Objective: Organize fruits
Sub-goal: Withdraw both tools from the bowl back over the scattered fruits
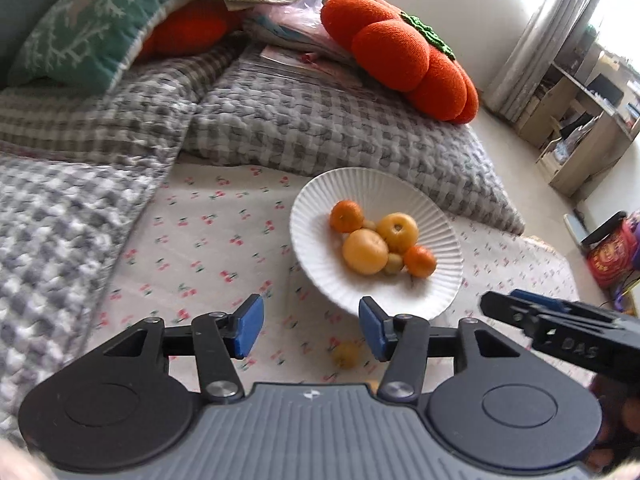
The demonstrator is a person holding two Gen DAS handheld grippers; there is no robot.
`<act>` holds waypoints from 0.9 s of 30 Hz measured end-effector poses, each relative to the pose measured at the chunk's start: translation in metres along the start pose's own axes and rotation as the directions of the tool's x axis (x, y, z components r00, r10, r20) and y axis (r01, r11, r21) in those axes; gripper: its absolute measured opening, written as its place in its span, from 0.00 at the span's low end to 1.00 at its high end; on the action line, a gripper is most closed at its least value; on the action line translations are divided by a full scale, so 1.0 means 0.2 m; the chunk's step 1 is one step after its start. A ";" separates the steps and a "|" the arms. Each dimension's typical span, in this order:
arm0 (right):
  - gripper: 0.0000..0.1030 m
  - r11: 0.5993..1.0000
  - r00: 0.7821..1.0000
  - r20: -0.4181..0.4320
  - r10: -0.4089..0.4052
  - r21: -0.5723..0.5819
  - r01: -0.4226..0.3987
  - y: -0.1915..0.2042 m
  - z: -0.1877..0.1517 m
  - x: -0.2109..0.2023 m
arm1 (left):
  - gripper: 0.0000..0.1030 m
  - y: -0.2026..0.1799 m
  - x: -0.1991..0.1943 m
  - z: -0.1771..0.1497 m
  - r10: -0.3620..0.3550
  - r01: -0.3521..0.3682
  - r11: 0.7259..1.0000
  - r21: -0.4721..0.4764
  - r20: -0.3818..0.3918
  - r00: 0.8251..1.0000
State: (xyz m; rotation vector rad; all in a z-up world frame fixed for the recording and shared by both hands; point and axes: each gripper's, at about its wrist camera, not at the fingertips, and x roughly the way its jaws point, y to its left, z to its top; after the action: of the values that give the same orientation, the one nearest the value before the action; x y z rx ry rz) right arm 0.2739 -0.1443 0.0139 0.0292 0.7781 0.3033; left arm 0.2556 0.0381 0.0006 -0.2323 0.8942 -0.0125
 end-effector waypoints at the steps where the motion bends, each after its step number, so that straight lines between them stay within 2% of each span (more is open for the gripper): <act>1: 0.41 1.000 1.000 0.003 0.000 -0.004 0.000 0.01 -0.02 -0.02 | 0.49 0.00 -0.01 -0.01 0.009 -0.009 1.000 0.001 0.003 1.000; 9: 0.42 1.000 1.000 0.023 0.017 -0.007 -0.017 0.06 -0.11 -0.15 | 0.52 0.00 -0.08 -0.11 0.051 -0.051 0.998 0.027 0.010 0.999; 18: 0.44 1.000 0.998 0.060 -0.006 -0.019 0.007 0.06 -0.18 -0.21 | 0.57 -0.03 -0.13 -0.19 0.087 -0.091 0.992 0.086 0.042 0.995; 22: 0.44 0.998 0.997 0.076 -0.030 -0.050 0.033 0.09 -0.21 -0.23 | 0.58 -0.04 -0.14 -0.23 0.086 -0.091 0.989 0.119 0.042 0.995; 27: 0.48 0.998 0.995 0.092 -0.028 -0.058 0.033 0.10 -0.23 -0.25 | 0.60 -0.01 -0.14 -0.24 0.088 -0.093 0.989 0.114 0.044 0.995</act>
State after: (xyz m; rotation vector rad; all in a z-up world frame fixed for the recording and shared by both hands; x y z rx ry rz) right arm 0.2037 -0.1441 0.0188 -0.0246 0.6779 0.2942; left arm 0.2012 0.0305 -0.0064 -0.0828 0.8612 0.0242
